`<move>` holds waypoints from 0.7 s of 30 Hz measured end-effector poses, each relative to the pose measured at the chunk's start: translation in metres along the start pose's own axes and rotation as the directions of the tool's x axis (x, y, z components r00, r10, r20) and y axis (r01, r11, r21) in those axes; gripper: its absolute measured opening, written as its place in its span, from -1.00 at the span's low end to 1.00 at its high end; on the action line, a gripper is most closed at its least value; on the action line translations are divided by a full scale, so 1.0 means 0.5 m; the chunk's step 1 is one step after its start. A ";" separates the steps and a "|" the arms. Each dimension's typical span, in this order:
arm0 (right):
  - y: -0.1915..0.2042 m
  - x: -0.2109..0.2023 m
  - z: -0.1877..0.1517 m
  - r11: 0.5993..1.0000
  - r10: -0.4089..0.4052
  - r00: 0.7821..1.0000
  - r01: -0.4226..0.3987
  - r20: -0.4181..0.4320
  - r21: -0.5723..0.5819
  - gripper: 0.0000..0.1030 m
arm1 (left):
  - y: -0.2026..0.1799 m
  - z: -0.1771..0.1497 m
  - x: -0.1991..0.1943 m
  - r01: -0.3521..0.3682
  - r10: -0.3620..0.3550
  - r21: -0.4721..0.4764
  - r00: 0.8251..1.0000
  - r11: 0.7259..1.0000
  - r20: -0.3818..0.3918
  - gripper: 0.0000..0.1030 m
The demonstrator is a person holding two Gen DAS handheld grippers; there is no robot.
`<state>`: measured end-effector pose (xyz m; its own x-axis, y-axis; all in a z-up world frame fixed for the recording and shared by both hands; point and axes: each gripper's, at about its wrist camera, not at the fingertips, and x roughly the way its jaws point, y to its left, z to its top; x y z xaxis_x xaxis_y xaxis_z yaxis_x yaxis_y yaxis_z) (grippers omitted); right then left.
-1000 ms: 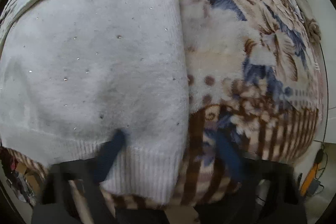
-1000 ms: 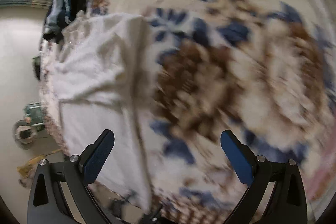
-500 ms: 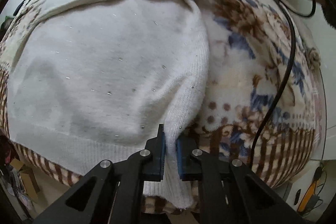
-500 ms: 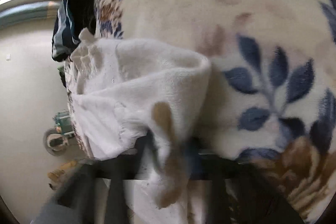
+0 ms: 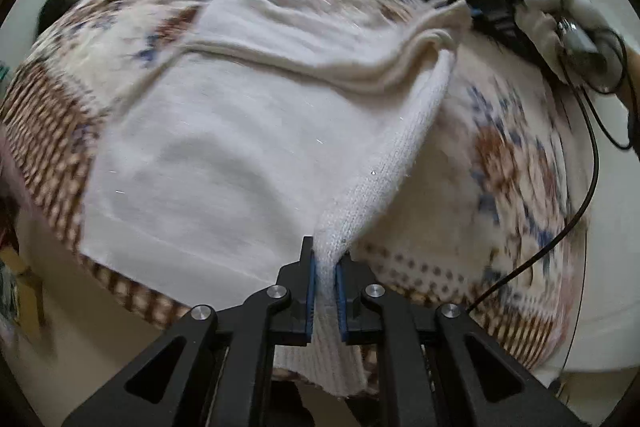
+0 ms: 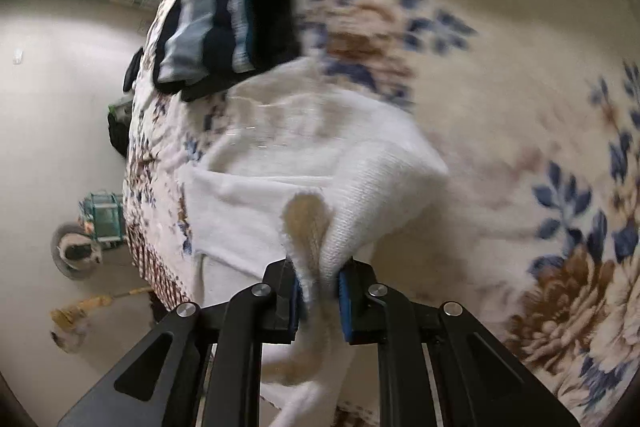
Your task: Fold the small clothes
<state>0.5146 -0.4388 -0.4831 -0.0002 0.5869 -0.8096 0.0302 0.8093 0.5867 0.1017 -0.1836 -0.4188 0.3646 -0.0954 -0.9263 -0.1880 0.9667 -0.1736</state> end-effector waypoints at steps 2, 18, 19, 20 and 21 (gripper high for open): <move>0.074 0.021 0.015 0.999 -0.017 1.000 0.017 -0.003 -0.032 -0.70 | 0.048 0.011 -0.017 0.004 -0.004 -0.042 1.000 0.999 0.008 -0.88; 0.536 0.479 0.115 0.921 -0.358 0.932 0.342 -0.061 -0.188 -0.71 | 0.498 0.078 0.105 0.055 -0.073 -0.398 0.997 0.916 -0.030 -0.88; 0.546 0.498 0.117 0.913 -0.381 0.923 0.364 -0.060 -0.185 -0.71 | 0.513 0.079 0.113 0.058 -0.079 -0.409 0.996 0.911 -0.035 -0.88; 0.551 0.511 0.119 0.907 -0.397 0.916 0.381 -0.062 -0.180 -0.71 | 0.527 0.080 0.120 0.065 -0.089 -0.418 0.995 0.906 -0.038 -0.88; 0.553 0.518 0.119 0.904 -0.407 0.911 0.391 -0.063 -0.172 -0.71 | 0.538 0.081 0.125 0.068 -0.094 -0.421 0.995 0.904 -0.042 -0.88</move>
<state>0.5825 -0.0643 -0.5318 -0.0757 0.2073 -0.9753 -0.1446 0.9655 0.2165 0.1109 0.0804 -0.5099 0.3422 -0.1956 -0.9190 -0.5297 0.7677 -0.3606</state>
